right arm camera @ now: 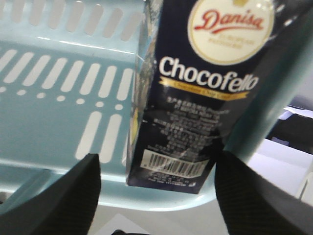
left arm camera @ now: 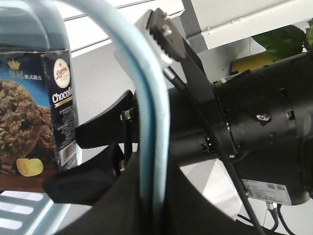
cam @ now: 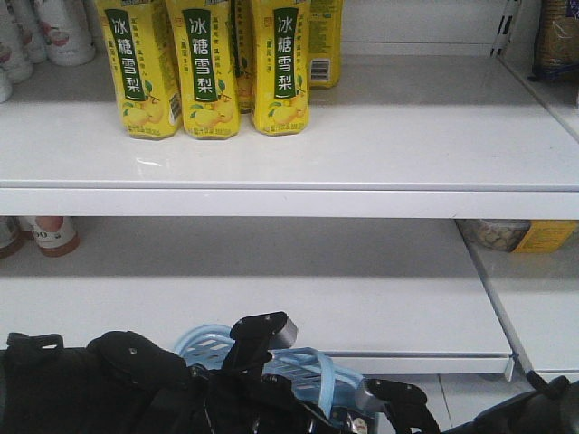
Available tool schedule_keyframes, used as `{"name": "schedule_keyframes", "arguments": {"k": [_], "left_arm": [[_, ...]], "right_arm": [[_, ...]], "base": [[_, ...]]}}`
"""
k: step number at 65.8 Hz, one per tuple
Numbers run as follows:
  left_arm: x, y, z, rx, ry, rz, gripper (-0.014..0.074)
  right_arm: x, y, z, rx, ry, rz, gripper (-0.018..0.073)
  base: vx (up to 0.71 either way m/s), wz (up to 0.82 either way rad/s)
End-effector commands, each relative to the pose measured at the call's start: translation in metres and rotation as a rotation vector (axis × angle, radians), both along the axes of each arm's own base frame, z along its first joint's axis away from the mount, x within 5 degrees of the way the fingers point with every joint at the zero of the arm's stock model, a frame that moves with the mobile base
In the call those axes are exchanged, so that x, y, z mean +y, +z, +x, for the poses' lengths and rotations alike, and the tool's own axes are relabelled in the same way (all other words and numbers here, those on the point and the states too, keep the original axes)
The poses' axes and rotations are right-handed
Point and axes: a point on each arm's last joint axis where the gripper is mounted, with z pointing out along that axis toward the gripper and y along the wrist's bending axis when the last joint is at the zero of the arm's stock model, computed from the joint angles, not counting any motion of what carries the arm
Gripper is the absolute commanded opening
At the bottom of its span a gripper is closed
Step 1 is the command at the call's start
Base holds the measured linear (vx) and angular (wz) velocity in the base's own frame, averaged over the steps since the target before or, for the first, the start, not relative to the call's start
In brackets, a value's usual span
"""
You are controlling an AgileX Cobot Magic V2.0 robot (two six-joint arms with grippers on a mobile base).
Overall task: Left arm holds basket, right arm returns cookies
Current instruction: 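Close the right gripper on the top of the Chocofello box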
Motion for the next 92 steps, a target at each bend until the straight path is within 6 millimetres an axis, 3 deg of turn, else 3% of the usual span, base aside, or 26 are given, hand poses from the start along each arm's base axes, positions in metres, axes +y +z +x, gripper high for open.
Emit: {"name": "schedule_keyframes", "arguments": {"k": [1, 22, 46, 56, 72, 92], "left_arm": [[-0.005, 0.024, -0.002, -0.024, -0.02, -0.092, -0.0006], [-0.005, 0.024, -0.002, -0.024, -0.02, -0.092, -0.0006], [-0.005, 0.024, -0.002, -0.024, -0.02, -0.092, -0.0006], [-0.005, 0.024, -0.002, -0.024, -0.02, -0.092, -0.0006], [-0.005, 0.024, -0.002, -0.024, -0.02, -0.092, -0.0006], [-0.005, 0.024, -0.002, -0.024, -0.02, -0.092, -0.0006]], "right_arm": [[0.008, 0.01, 0.008, -0.03, -0.034, 0.063, 0.0453], [0.018, 0.022, 0.034, -0.118, -0.072, 0.057, 0.0449], [0.021, 0.015, 0.037, -0.065, -0.112, 0.06, 0.0432], [0.027, 0.013, 0.039, -0.034, -0.095, 0.104, 0.0358], [0.028, 0.014, 0.038, -0.015, -0.104, 0.121, 0.0153], [0.027, 0.013, 0.03, 0.033, -0.101, 0.134, 0.0129]], "base": [[0.0, 0.0], [0.0, 0.0], [0.0, 0.0], [0.0, 0.0], [0.0, 0.0], [0.0, 0.0]]}}
